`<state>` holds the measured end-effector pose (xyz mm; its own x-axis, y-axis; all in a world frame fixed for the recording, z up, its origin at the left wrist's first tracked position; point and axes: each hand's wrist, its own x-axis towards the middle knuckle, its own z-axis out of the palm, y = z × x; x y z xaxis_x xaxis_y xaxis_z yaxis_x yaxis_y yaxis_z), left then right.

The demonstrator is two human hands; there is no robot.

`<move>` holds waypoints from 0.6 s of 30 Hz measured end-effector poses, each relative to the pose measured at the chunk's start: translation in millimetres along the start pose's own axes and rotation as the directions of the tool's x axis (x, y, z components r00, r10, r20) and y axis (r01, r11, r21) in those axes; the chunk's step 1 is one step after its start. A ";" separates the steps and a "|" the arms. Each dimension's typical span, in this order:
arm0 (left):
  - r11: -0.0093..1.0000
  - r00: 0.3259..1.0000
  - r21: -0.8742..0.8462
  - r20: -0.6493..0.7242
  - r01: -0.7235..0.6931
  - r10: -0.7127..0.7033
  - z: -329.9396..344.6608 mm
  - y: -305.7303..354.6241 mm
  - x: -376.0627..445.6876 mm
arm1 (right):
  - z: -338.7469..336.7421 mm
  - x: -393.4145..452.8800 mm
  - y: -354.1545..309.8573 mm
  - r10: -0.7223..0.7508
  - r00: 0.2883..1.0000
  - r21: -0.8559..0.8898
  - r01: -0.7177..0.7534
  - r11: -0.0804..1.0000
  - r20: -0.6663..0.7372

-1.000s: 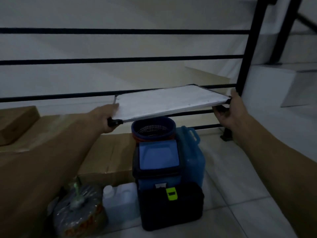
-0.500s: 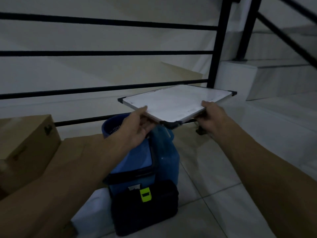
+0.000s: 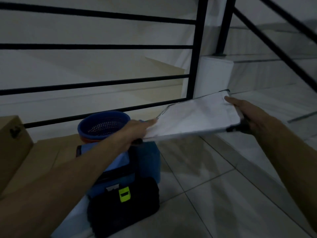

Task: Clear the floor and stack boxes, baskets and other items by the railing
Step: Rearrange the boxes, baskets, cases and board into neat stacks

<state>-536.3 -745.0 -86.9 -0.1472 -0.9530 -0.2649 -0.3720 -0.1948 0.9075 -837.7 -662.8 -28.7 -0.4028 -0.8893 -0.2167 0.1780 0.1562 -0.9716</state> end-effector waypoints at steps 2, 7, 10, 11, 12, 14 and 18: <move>0.999 0.996 -0.007 -0.073 -0.051 0.050 22.4 -2.7 6.8 | 0.2 -3.2 -8.7 -0.016 1.000 0.042 0.015 0.999 0.023; 0.971 0.987 -0.234 -0.162 -0.039 0.000 46.5 -2.1 20.8 | -14.2 -1.4 -21.8 -0.001 1.000 -0.194 0.003 0.981 0.010; 0.931 0.986 -0.363 -0.166 -0.032 -0.031 41.5 8.5 23.8 | -30.8 11.3 -12.5 0.120 0.992 -0.395 -0.127 0.910 -0.041; 0.921 0.987 -0.388 -0.156 -0.032 -0.031 40.2 11.1 24.1 | -35.6 17.7 -4.5 0.154 0.987 -0.431 -0.161 0.888 -0.051; 0.915 0.989 -0.401 -0.145 -0.032 -0.029 40.6 13.2 22.6 | -38.7 23.2 5.1 0.189 0.980 -0.454 -0.193 0.870 -0.053; 0.911 0.994 -0.412 -0.100 -0.006 -0.039 43.0 16.0 19.9 | -38.9 32.9 24.7 0.209 0.975 -0.486 -0.218 0.846 -0.074; 0.876 0.998 -0.482 -0.029 0.039 -0.061 41.6 31.3 15.3 | -27.1 51.9 56.3 0.129 0.981 -0.661 -0.193 0.725 -0.145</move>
<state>-588.3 -756.0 -76.1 -0.0978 -0.9457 -0.3099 0.1098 -0.3197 0.9411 -873.0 -688.5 -97.2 -0.5028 -0.7897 -0.3515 -0.3866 0.5691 -0.7257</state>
